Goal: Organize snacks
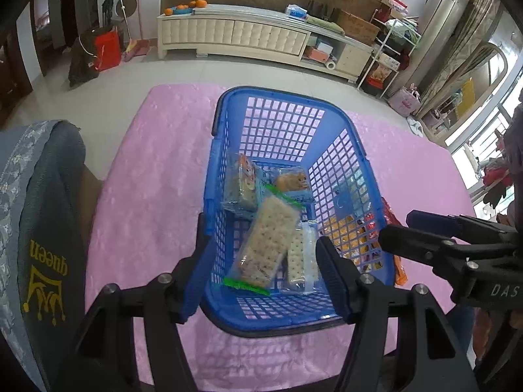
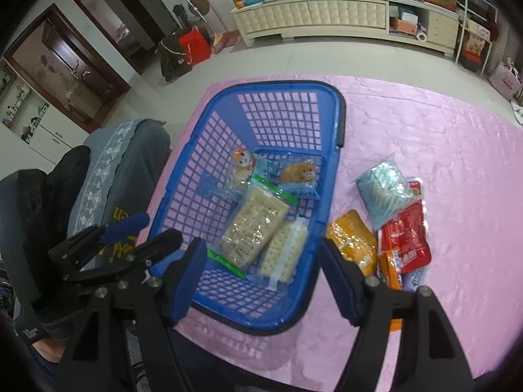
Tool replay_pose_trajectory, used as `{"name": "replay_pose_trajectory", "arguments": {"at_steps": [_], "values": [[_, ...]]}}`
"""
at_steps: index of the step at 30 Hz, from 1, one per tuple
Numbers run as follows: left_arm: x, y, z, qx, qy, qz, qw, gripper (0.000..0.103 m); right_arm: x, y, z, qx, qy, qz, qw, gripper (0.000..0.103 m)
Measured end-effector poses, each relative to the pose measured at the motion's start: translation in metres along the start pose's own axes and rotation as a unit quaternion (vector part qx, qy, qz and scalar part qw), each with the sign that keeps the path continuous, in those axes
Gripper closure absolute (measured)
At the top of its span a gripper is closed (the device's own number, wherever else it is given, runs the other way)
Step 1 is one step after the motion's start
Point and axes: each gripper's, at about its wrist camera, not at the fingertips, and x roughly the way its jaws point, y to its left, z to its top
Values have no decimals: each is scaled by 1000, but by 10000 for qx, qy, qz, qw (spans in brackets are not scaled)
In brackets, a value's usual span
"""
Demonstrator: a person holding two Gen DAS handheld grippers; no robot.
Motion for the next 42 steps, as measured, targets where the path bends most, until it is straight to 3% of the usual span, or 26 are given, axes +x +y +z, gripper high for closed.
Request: {"name": "replay_pose_trajectory", "arguments": {"at_steps": [10,18,21,32,42], "values": [[-23,-33,-11,441,-120,110,9989,41,-22,-13,-19,146,-86,54,9998,28],[-33,-84,-24,1042,-221,191,9941,41,-49,-35,-39,162,-289,44,9994,28],[-36,-100,-27,1075,-210,-7,9940,41,-60,-47,-46,250,-394,36,9989,28],[-23,-149,-34,1133,-161,-63,9934,41,-89,-102,-70,585,-595,19,9965,28],[2,-188,-60,1097,-109,-7,9939,41,-99,-136,-93,408,-855,-215,9953,28]]}}
